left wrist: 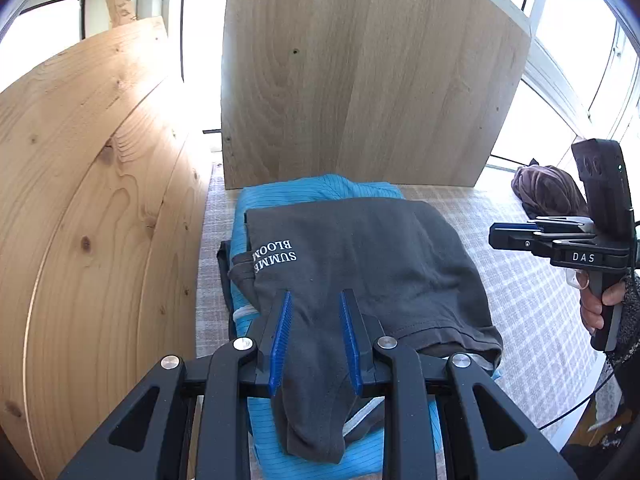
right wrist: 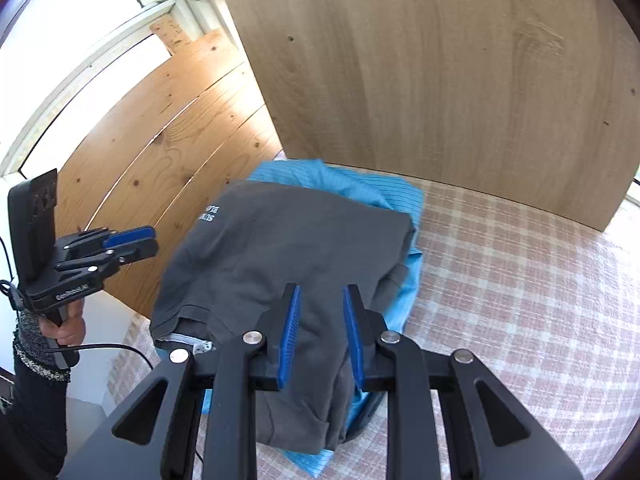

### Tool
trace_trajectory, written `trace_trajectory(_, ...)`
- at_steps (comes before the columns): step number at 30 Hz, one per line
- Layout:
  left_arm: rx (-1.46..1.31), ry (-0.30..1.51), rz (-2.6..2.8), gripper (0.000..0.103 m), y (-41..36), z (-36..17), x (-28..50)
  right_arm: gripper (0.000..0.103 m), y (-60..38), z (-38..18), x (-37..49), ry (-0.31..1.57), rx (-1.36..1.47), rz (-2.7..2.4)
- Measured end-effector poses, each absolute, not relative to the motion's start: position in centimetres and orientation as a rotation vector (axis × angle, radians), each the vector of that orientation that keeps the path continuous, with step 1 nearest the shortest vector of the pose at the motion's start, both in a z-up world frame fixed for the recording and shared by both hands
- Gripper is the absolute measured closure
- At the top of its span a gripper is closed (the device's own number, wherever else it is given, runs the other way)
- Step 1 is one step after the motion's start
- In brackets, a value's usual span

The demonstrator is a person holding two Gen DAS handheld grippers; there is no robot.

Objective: Fold clothes
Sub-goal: 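Lower the grey bundle onto the folded blue shirt with the left tool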

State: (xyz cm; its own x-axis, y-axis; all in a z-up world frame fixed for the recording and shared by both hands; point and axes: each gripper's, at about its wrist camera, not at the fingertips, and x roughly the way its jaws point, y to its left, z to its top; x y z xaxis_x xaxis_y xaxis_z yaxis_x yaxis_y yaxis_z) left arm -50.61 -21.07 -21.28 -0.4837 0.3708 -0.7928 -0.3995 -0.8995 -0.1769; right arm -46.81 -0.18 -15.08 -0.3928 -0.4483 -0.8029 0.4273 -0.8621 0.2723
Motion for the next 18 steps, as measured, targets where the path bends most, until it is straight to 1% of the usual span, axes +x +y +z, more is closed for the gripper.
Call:
trace_trajectory(2,-1.349,0.110,2.362,0.077,-20.8,-24.2,-51.2,0.081,-2.5,-18.0,-47.0,0.135,1.378,-2.241)
trace_trajectory(3,-1.394,0.136,2.352,0.078,-20.7,-25.7,-51.5,0.081,-3.1,-19.8,-47.1,0.212,1.431,-2.223)
trace_trajectory(4,-1.445,0.098,2.330,0.082,-21.2,-27.1,-51.6,0.081,-3.2,-21.5,-47.2,0.244,1.481,-2.195)
trace_trajectory(5,-1.492,0.058,2.308,0.079,-21.8,-28.4,-51.6,0.081,-3.0,-22.1,-47.2,0.231,1.502,-2.178)
trace_trajectory(6,-1.499,0.008,2.298,0.078,-22.4,-28.6,-51.5,0.081,-2.7,-22.4,-47.3,0.207,1.514,-2.166)
trace_trajectory(8,-1.479,-0.036,2.325,0.080,-23.2,-27.4,-51.3,0.081,-1.8,-21.1,-47.6,0.126,1.486,-2.177)
trace_trajectory(9,-1.446,-0.039,2.346,0.081,-23.3,-26.3,-51.3,0.081,-1.3,-20.0,-47.9,0.068,1.452,-2.189)
trace_trajectory(11,-1.378,-0.044,2.387,0.082,-23.4,-24.0,-51.2,0.081,-0.6,-17.8,-48.7,-0.042,1.370,-2.215)
trace_trajectory(13,-1.317,-0.002,2.394,0.082,-22.5,-22.5,-52.0,0.081,-0.6,-16.7,-50.4,-0.061,1.327,-2.265)
trace_trajectory(15,-1.289,0.044,2.396,0.082,-21.0,-22.1,-53.6,0.081,-1.2,-16.3,-52.2,-0.067,1.302,-2.297)
trace_trajectory(18,-1.317,0.017,2.350,0.081,-19.2,-23.9,-56.7,0.081,-3.1,-18.2,-54.9,-0.077,1.360,-2.265)
